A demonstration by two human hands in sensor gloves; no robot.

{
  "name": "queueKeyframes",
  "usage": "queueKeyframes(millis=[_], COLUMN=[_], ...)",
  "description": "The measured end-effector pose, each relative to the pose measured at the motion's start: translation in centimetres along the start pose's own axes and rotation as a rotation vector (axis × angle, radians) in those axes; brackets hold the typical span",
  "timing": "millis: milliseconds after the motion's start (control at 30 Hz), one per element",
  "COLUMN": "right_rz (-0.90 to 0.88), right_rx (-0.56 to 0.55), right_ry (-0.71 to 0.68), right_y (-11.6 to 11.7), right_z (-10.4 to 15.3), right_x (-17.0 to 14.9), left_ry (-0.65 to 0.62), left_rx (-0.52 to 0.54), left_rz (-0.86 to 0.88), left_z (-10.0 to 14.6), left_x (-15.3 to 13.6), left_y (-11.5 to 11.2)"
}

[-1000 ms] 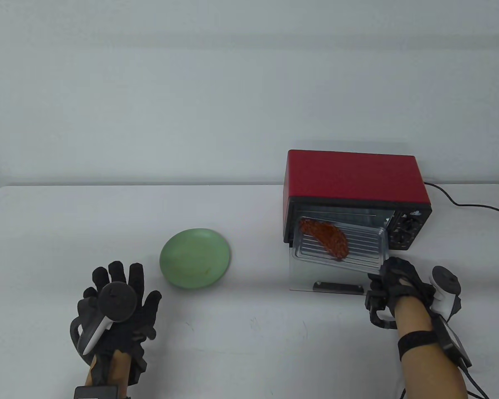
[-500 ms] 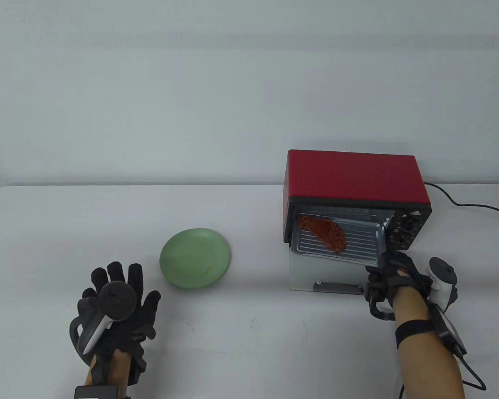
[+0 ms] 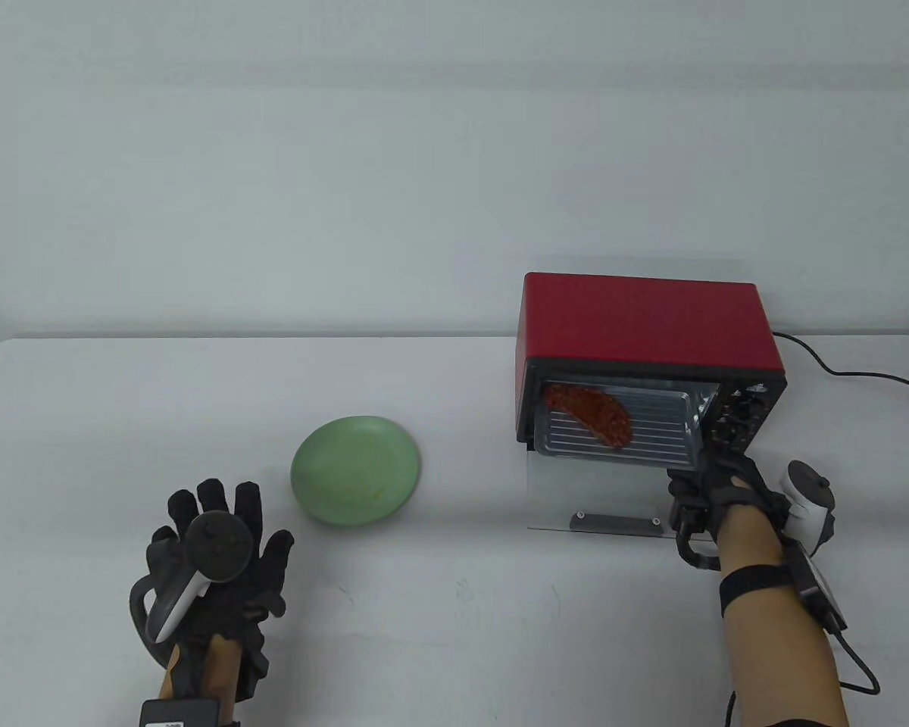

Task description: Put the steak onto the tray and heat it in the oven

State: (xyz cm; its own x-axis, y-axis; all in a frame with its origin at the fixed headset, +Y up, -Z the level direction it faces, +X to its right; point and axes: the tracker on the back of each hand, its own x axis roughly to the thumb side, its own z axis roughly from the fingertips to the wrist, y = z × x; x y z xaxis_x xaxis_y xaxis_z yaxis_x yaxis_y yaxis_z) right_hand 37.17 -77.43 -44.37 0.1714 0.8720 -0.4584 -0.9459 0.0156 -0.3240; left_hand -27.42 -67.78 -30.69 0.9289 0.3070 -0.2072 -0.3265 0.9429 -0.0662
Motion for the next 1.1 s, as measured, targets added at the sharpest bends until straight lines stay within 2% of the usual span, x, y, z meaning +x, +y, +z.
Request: queueKeyframes(millis=[167, 467, 633, 700, 833, 900, 967, 1033, 1100], right_rz=[-0.015, -0.068, -0.005, 0.152, 0.421, 0.601, 0.868, 1.049, 1.150], right_rx=[-0.003, 0.056, 0.027, 0.028, 0.117, 0.156, 0.211, 0.201, 0.173], right_ry=[0.002, -0.008, -0.099, -0.167, -0.234, -0.297, -0.363, -0.425, -0.480], right_y=[0.1, 0.4, 0.0, -0.3, 0.4, 1.6, 3.3, 5.0, 6.8], right_z=[0.0, 0.3, 2.0, 3.4, 6.0, 7.3, 8.5, 9.3, 10.0], right_x=[0.2, 0.2, 0.6, 1.2, 1.9, 2.3, 2.5, 2.6, 2.5], left_ry=[0.001, -0.003, -0.009, -0.017, -0.036, -0.039, -0.038, -0.035, -0.033], left_rx=[0.000, -0.002, 0.011, 0.015, 0.029, 0.031, 0.029, 0.028, 0.028], left_rz=[0.002, 0.011, 0.019, 0.018, 0.022, 0.024, 0.029, 0.034, 0.035], left_z=[0.0, -0.1, 0.1, 0.2, 0.3, 0.3, 0.3, 0.3, 0.4], left_x=[0.0, -0.1, -0.1, 0.0, 0.3, 0.3, 0.2, 0.1, 0.1], left_y=[-0.1, 0.0, 0.2, 0.3, 0.5, 0.5, 0.5, 0.5, 0.5])
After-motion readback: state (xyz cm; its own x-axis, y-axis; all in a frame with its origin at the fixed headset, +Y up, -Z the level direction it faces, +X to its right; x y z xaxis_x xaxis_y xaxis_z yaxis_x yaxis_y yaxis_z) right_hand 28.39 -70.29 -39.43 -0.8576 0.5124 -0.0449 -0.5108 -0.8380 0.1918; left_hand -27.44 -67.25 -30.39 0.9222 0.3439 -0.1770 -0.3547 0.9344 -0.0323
